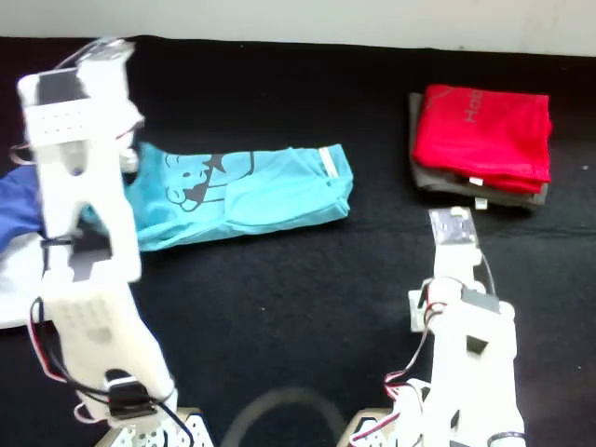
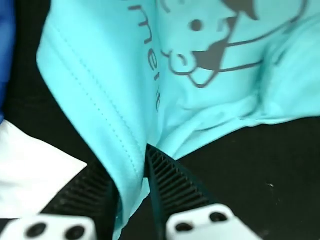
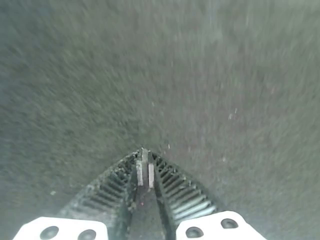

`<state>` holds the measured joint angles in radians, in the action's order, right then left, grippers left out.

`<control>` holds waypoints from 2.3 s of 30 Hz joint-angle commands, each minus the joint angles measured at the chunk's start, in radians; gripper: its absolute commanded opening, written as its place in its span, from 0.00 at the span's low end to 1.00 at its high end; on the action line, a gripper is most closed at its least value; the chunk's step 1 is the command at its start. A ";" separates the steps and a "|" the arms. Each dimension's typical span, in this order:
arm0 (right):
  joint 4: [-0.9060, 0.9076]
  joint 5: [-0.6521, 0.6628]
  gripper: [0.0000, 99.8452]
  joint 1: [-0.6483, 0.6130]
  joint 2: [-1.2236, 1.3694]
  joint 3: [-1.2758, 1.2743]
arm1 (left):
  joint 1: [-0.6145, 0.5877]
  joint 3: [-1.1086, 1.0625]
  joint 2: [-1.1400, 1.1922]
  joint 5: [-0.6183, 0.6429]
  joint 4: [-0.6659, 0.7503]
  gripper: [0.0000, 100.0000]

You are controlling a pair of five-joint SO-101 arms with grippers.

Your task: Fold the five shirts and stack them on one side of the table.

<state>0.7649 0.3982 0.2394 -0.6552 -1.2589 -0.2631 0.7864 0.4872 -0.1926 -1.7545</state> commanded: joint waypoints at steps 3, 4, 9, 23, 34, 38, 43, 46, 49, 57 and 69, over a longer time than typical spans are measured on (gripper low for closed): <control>-0.097 0.003 0.01 0.021 -0.025 -0.122 | 0.271 -0.001 -0.145 -0.006 -0.003 0.01; -0.127 0.003 0.01 0.022 -0.025 -0.151 | 0.306 -0.001 -0.142 -0.006 0.020 0.01; -0.171 0.003 0.01 0.019 -0.025 -0.197 | 0.433 0.002 -0.045 -0.006 0.176 0.01; -0.174 0.003 0.01 0.019 -0.025 -0.203 | 0.607 0.102 0.275 0.017 0.546 0.01; -0.174 0.003 0.01 0.019 -0.025 -0.203 | 0.624 0.489 0.487 0.054 0.448 0.19; -0.174 0.003 0.01 0.019 -0.025 -0.203 | 0.565 0.708 0.486 0.149 0.304 0.23; -0.174 0.003 0.01 0.019 -0.025 -0.202 | 0.510 0.862 0.496 0.161 0.132 0.14; -0.174 0.003 0.01 0.019 -0.025 -0.202 | 0.516 0.808 0.539 0.161 0.075 0.00; -0.174 0.003 0.01 0.019 -0.025 -0.202 | 0.550 0.746 0.618 0.163 0.068 0.01; -0.174 0.003 0.01 0.019 -0.025 -0.202 | 0.737 0.819 0.731 0.166 0.038 0.01; -0.176 0.003 0.01 0.019 -0.025 -0.200 | 0.723 0.875 0.595 0.166 -0.009 0.01</control>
<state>0.6007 0.3982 0.2501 -0.6797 -1.4339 0.5178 1.6195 1.2022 -0.0361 -1.7576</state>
